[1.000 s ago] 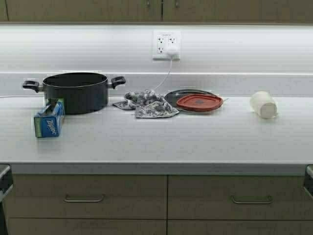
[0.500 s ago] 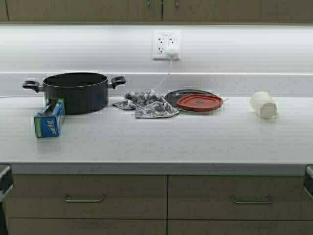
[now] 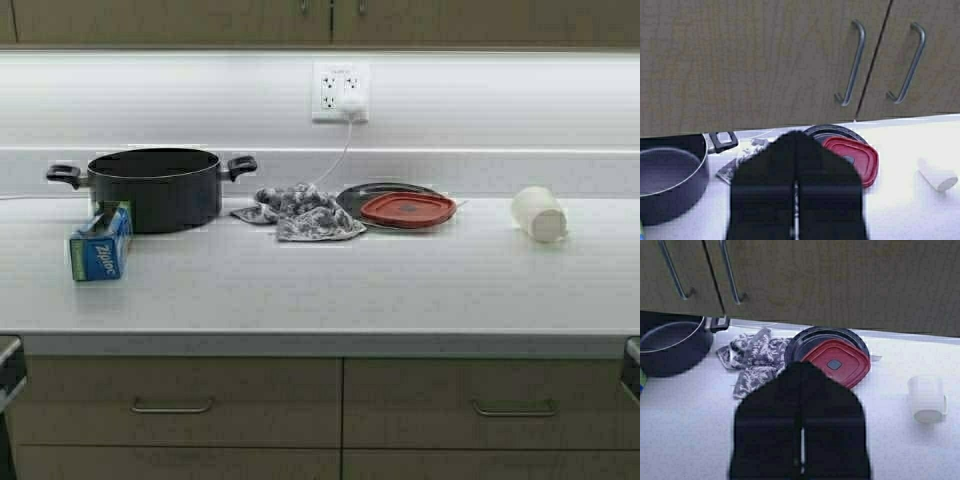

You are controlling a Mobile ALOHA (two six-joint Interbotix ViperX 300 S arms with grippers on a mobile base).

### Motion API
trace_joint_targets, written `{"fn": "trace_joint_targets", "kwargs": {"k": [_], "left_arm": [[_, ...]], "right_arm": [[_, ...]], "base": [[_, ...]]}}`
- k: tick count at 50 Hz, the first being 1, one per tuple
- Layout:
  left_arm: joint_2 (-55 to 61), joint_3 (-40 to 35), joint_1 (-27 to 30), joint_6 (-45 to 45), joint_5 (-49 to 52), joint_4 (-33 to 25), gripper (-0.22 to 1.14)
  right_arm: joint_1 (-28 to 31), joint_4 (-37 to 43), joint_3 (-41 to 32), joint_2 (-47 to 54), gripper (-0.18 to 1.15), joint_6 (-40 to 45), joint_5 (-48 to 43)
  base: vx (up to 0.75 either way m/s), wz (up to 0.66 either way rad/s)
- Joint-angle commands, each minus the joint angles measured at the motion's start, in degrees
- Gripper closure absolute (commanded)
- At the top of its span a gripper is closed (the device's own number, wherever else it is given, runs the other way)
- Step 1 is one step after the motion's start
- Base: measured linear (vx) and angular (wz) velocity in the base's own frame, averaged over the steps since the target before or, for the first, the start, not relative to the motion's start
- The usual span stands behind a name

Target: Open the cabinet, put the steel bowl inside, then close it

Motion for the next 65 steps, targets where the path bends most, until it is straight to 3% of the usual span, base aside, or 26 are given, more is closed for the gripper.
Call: {"fn": "trace_joint_targets", "kwargs": {"k": [1,65], "left_arm": [[-1.1,-0.6,-0.2,0.0,-0.4,-0.1,0.88],[-1.1,-0.7,-0.1,0.0,-0.4,-0.1,0.87]], "right_arm": [[0.1,-0.1,-0.6,-0.6,0.90,-0.1,-0.3],[0.1,-0.1,-0.7,-0.6,0.90,-0.3,-0.2]], "base": [[0.00,0.00],[0.00,0.00]]}}
